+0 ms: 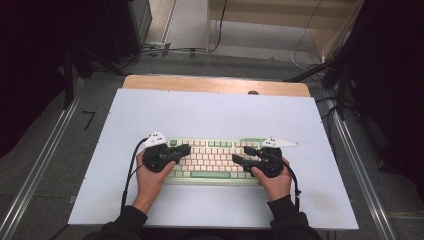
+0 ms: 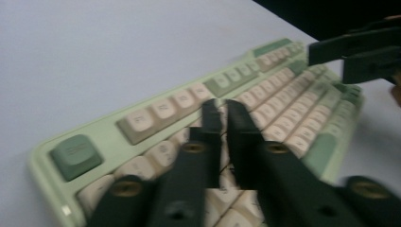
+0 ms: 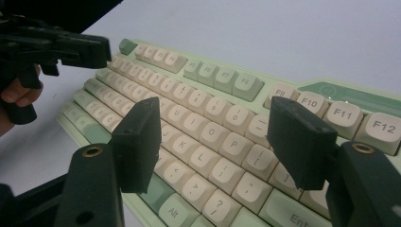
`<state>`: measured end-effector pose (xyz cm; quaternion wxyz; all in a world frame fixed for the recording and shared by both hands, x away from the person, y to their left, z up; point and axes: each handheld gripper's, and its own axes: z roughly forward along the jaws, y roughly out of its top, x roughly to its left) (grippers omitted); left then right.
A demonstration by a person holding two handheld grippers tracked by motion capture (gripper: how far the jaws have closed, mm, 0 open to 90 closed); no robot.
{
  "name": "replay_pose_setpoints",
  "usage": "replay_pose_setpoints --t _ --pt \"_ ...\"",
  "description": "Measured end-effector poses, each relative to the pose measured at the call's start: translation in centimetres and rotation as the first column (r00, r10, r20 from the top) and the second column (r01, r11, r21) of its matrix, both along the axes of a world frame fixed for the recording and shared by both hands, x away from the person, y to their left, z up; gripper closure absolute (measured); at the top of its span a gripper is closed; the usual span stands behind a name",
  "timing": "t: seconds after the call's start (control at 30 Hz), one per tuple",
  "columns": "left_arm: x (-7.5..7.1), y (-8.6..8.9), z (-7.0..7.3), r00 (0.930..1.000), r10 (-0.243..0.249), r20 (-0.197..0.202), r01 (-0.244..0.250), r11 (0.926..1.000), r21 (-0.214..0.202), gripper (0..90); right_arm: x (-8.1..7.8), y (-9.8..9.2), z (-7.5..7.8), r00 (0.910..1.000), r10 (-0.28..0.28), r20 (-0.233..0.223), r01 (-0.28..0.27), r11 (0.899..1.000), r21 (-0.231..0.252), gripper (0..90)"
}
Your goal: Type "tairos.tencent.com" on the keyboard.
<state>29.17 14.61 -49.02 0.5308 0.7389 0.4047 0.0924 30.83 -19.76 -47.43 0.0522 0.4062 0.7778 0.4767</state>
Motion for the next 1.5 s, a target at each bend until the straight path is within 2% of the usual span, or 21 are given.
replay_pose_setpoints --t 0.07,0.13,0.17,0.37,0.57,0.73,0.8,0.9,0.97,1.03,1.1,1.2,1.3,1.4,1.5 --pt "0.1 -0.5 0.0 0.9997 -0.024 -0.008 0.024 0.9994 0.023 90.0 0.0 0.0 0.0 1.0 0.002 0.0 -0.002 1.0 -0.002 34.1" --pt "0.3 -1.2 0.1 0.9993 -0.038 0.007 0.037 0.9959 0.083 90.0 0.0 0.0 0.0 1.0 0.003 -0.001 -0.003 1.0 -0.002 34.1" --pt "0.3 -1.3 0.1 0.999 -0.043 0.01 0.042 0.9948 0.093 90.0 0.0 0.1 0.0 1.0 0.004 0.0 -0.004 1.0 -0.003 34.1" --pt "0.5 -2.2 -0.2 0.9988 -0.045 0.021 0.04 0.9813 0.188 90.0 0.0 0.1 -0.1 1.0 0.005 -0.001 -0.005 1.0 -0.002 34.1" --pt "0.7 -2.3 -0.5 0.999 -0.041 0.015 0.037 0.9749 0.22 90.0 0.0 0.2 -0.1 1.0 0.007 -0.004 -0.007 1.0 -0.006 34.1" --pt "0.9 -2.4 -0.6 0.999 -0.044 0.005 0.042 0.9734 0.225 90.0 0.0 0.2 -0.2 1.0 0.008 -0.005 -0.008 1.0 -0.009 34.1" --pt "0.9 -2.6 -0.6 0.9989 -0.048 -0.002 0.047 0.9671 0.25 90.0 0.0 0.2 -0.2 0.9999 0.008 -0.007 -0.008 1.0 -0.009 34.1" --pt "0.8 -2.8 -0.6 0.9983 -0.057 -0.004 0.056 0.9635 0.262 90.0 -0.1 0.2 -0.2 0.9999 0.008 -0.009 -0.008 1.0 -0.009 34.1" --pt "0.6 -2.7 -0.3 0.9981 -0.06 0.017 0.054 0.968 0.245 90.0 -0.1 0.2 -0.2 0.9999 0.008 -0.008 -0.008 1.0 -0.009 34.1" --pt "0.4 -2.3 0.2 0.9978 -0.051 0.043 0.041 0.9785 0.202 88.2 -0.1 0.2 -0.1 0.9999 0.009 -0.006 -0.009 1.0 -0.007 34.2" --pt "0.3 -1.8 0.6 0.9976 -0.034 0.061 0.025 0.9885 0.149 78.5 -0.1 0.2 -0.2 1.0 0.007 -0.005 -0.007 1.0 -0.007 34.2" --pt "0.3 -1.0 0.9 0.998 -0.001 0.064 -0.004 0.9974 0.072 59.3 -0.1 0.2 -0.2 1.0 0.005 -0.004 -0.005 1.0 -0.009 34.3" --pt "0.3 -0.3 1.0 0.9977 0.033 0.059 -0.034 0.9994 0.011 46.0 -0.1 0.2 -0.1 1.0 0.007 -0.004 -0.007 1.0 -0.008 35.4" --pt "0.1 0.4 1.1 0.9971 0.045 0.061 -0.043 0.9986 -0.031 43.7 -0.1 0.2 -0.2 1.0 0.009 -0.004 -0.009 1.0 -0.011 37.9" --pt "-0.1 0.9 1.2 0.9966 0.056 0.061 -0.053 0.9978 -0.04 40.5 -0.2 0.4 -0.2 0.9998 0.02 0.006 -0.02 1.0 -0.016 44.1"
